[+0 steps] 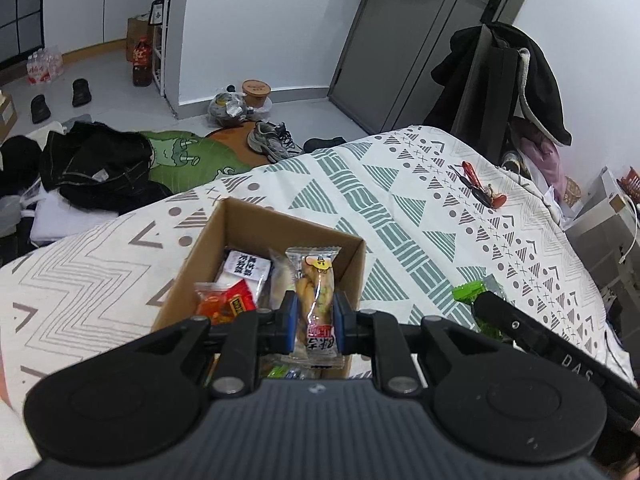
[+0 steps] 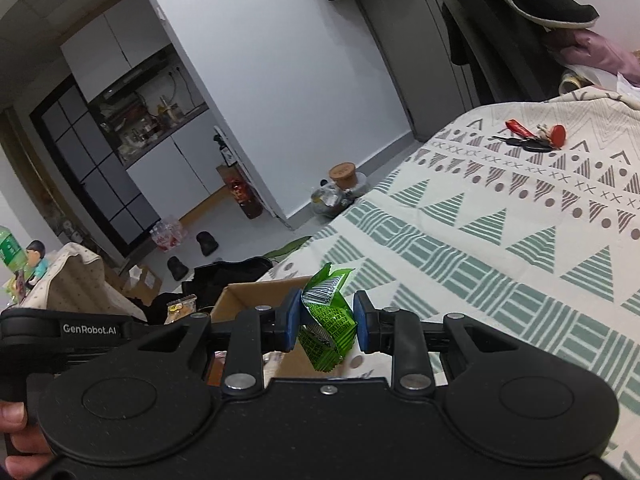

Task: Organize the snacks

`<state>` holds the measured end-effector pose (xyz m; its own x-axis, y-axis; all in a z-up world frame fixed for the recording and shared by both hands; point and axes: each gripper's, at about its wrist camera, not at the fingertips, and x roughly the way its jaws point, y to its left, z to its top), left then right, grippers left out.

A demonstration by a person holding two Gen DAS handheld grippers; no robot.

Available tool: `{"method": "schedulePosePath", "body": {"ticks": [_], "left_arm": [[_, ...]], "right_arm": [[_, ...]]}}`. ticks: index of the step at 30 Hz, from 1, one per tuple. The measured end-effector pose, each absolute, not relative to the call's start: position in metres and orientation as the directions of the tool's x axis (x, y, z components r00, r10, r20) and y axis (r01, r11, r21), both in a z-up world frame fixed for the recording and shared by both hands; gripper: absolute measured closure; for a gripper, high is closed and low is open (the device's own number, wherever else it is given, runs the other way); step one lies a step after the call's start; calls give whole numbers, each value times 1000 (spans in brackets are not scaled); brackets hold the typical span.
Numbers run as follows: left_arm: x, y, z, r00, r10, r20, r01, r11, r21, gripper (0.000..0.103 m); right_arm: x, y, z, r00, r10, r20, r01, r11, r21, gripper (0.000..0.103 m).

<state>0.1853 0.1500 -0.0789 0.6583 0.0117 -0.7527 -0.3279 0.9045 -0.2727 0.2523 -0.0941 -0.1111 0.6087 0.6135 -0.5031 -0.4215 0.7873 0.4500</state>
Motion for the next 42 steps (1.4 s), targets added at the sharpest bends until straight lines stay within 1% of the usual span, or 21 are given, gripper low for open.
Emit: {"method": "schedulePosePath", "body": {"ticks": [7, 15, 18, 21, 26, 28, 29, 31, 32, 34, 36, 38, 40, 42], "left_arm": [[175, 169, -82, 654, -5, -756, -336, 894, -297, 85], [172, 187, -98, 641, -55, -766, -344, 871, -350, 85], [175, 195, -97, 624, -65, -779, -348, 869, -352, 81], [179, 203, -91, 616, -79, -784, -333, 875, -350, 80], [181, 213, -77, 636, -86, -767, -301, 888, -349, 70], [181, 217, -73, 641, -81, -764, -300, 889, -346, 60], [180, 219, -71, 643, -77, -762, -298, 891, -342, 57], [179, 223, -67, 647, -69, -760, -293, 897, -330, 48], [179, 225, -65, 647, -64, -760, -291, 900, -324, 46], [178, 230, -60, 644, -43, -764, -297, 906, -302, 34], [177, 232, -57, 646, -31, -762, -293, 912, -286, 26], [175, 233, -54, 653, -28, -757, -286, 916, -281, 23], [174, 234, -52, 659, -32, -752, -271, 922, -276, 18], [172, 232, -50, 662, -31, -749, -260, 928, -268, 16]], "right_arm": [[239, -74, -113, 596, 613, -518, -440, 789, 428, 76], [234, -44, -111, 579, 606, -545, -460, 795, 395, 76], [236, -33, -106, 584, 596, -551, -441, 803, 401, 76], [238, -23, -101, 586, 589, -556, -433, 808, 399, 76], [240, -5, -95, 590, 571, -570, -426, 820, 381, 75], [241, 0, -93, 595, 561, -576, -413, 828, 380, 75], [242, 1, -93, 596, 559, -576, -404, 829, 387, 71], [243, 1, -90, 607, 552, -572, -385, 834, 396, 68], [243, 0, -88, 614, 547, -569, -379, 836, 396, 64], [241, -2, -84, 627, 536, -565, -363, 843, 396, 60], [239, -6, -80, 637, 525, -565, -343, 849, 402, 57], [236, -11, -78, 641, 520, -564, -328, 850, 412, 54], [232, -16, -77, 647, 512, -565, -312, 854, 417, 48], [226, -19, -76, 653, 502, -567, -306, 860, 408, 41]]}}
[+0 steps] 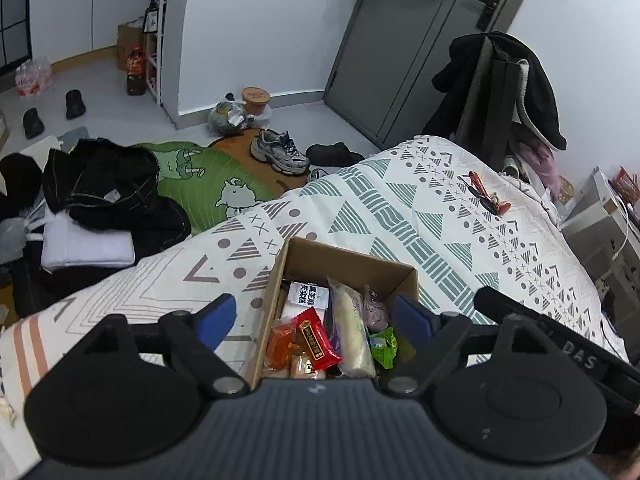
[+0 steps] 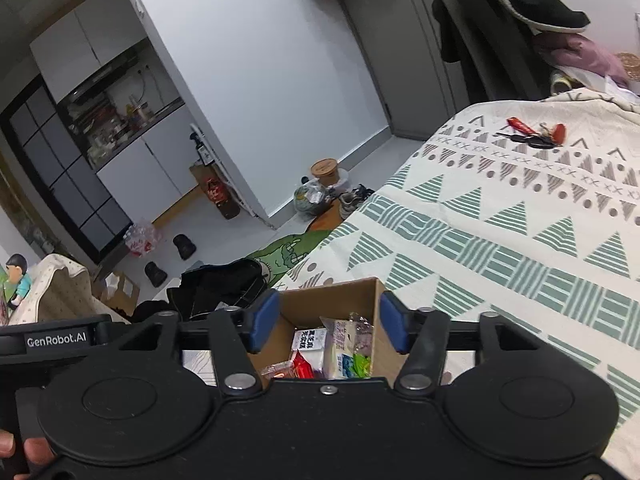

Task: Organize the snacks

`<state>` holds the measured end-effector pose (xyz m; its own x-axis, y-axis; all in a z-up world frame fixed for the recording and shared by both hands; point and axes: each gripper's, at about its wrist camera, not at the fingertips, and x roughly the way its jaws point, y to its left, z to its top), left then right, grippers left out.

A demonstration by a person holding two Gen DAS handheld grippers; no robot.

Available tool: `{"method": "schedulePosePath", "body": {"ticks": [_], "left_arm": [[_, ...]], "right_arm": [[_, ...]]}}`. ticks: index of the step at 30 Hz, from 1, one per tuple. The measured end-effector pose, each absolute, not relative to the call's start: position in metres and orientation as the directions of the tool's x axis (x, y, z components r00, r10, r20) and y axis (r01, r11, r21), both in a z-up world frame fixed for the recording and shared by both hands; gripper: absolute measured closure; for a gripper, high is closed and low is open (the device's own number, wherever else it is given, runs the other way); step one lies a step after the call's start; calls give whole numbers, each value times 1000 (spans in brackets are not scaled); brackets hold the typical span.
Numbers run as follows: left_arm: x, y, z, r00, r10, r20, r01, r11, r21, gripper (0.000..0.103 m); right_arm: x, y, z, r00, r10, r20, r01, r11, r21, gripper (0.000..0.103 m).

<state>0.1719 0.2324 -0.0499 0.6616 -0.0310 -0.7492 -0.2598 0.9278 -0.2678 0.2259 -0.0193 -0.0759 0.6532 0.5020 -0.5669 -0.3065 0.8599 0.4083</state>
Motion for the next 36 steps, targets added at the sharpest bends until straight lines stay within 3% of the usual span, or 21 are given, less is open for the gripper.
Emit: {"method": "schedulePosePath", "body": {"ticks": [5, 12, 16, 22, 36], "left_arm": [[164, 228, -47, 663, -41, -747, -242, 933, -267, 11], [144, 216, -35, 664, -59, -745, -214, 940, -265, 10], [129, 205, -27, 666, -52, -745, -193, 952, -239, 9], [105, 187, -15, 671, -61, -739, -164, 960, -228, 0], [56, 151, 9, 703, -36, -710, -142, 972, -190, 0]], "right_arm": [[212, -30, -72, 653, 484, -583, -286, 870, 402, 34], [184, -50, -55, 688, 448, -571, -282, 890, 358, 6], [174, -64, -47, 681, 437, -588, -263, 895, 361, 0], [157, -81, -38, 690, 398, -604, -253, 915, 315, 0], [114, -120, -18, 719, 357, -597, -252, 933, 256, 0]]}}
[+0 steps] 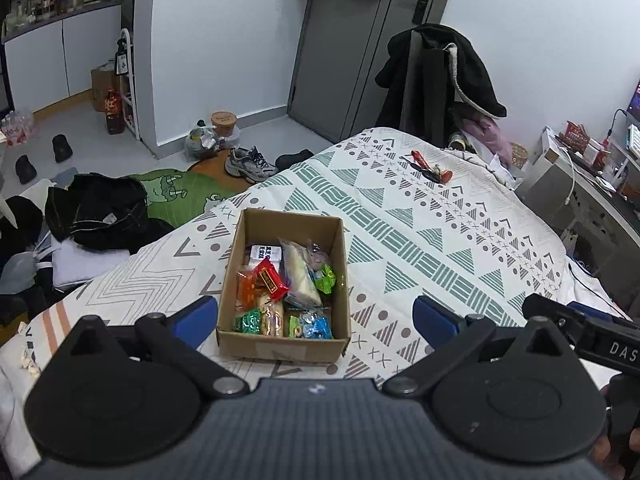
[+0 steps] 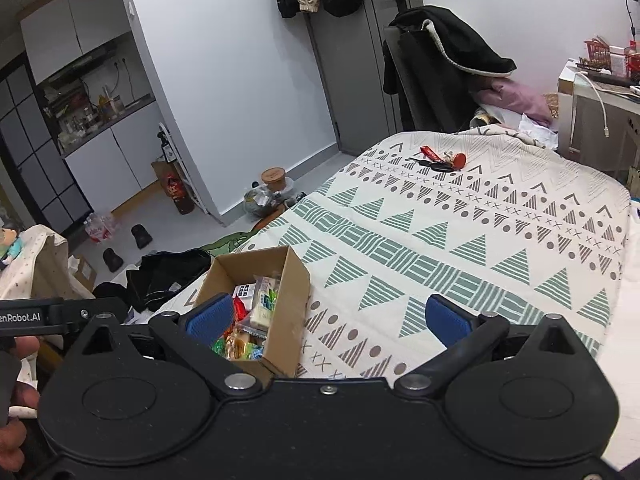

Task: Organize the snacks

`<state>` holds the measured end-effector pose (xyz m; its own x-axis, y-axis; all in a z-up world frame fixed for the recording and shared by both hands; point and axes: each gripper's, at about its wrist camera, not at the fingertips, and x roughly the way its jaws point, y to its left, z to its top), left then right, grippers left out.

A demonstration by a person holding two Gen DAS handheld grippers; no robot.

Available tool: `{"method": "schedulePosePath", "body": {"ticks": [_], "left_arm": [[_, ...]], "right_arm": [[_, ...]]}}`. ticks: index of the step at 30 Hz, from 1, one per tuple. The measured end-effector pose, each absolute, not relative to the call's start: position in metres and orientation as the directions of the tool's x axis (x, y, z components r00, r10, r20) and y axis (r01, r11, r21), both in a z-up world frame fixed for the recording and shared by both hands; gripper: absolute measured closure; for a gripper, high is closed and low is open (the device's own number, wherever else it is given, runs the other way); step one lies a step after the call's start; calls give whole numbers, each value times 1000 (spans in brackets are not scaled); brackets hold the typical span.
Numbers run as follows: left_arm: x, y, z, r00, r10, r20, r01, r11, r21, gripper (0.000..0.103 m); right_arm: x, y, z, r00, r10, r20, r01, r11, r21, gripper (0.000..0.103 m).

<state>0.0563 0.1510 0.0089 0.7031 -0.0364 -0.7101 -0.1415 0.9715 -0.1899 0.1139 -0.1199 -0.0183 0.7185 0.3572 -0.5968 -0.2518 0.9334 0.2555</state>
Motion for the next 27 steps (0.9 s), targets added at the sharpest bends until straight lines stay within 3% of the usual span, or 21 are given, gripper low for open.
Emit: {"method": "schedulePosePath", "body": {"ticks": [27], "left_arm": [[-21, 112, 16, 753, -27, -657, -82, 988, -134, 0]], "right_arm": [[45, -167, -24, 762, 335, -554, -230, 940, 253, 0]]}}
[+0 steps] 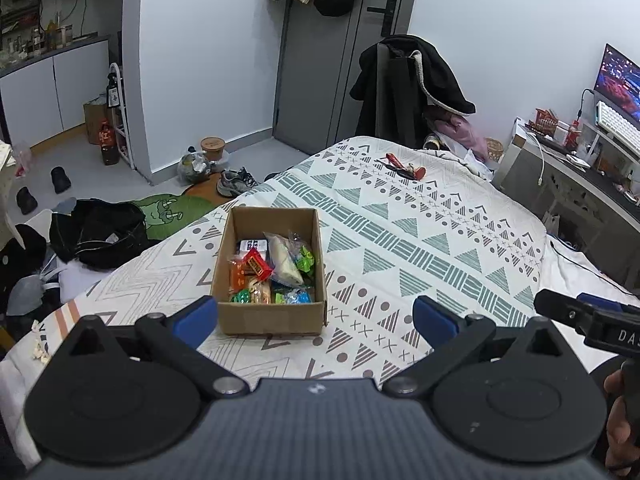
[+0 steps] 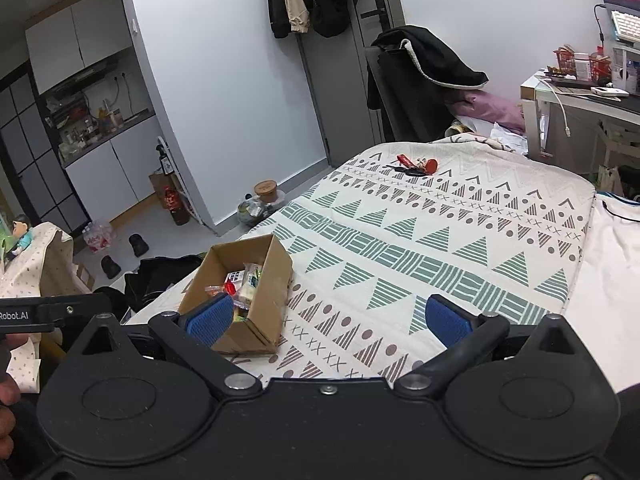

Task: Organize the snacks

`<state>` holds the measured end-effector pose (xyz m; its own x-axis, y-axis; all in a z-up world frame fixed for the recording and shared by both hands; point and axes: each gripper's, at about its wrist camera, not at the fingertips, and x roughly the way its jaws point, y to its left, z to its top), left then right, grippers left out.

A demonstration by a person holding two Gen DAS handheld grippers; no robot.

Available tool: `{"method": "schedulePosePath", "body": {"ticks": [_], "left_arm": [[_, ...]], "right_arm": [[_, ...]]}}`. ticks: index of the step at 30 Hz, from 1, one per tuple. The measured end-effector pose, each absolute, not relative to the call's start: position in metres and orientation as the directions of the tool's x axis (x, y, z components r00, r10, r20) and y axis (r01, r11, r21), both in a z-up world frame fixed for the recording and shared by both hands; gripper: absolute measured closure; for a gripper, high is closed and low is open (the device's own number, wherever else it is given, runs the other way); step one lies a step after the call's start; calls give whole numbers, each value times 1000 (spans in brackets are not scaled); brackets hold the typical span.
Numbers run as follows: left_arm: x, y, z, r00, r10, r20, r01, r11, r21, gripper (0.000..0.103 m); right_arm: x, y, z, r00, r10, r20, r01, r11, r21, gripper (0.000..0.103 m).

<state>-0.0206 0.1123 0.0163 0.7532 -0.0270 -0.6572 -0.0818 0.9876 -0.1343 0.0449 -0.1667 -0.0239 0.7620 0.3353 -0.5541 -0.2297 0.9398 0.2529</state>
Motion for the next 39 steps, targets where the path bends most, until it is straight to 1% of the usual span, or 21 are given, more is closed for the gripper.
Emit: {"method": "schedulePosePath", "body": {"ticks": [6, 19, 39], "left_arm": [[-31, 115, 13, 750, -9, -661, -98, 987, -125, 0], [-44, 120, 11, 753, 22, -657, -115, 989, -98, 0], [-44, 122, 12, 759, 15, -651, -116, 987, -113, 0]], "right_arm": [[33, -170, -26, 756, 342, -558, -232, 937, 260, 0], [19, -163, -30, 736, 343, -584, -261, 939, 223, 0], [17, -158, -27, 731, 349, -586, -276, 937, 214, 0]]}}
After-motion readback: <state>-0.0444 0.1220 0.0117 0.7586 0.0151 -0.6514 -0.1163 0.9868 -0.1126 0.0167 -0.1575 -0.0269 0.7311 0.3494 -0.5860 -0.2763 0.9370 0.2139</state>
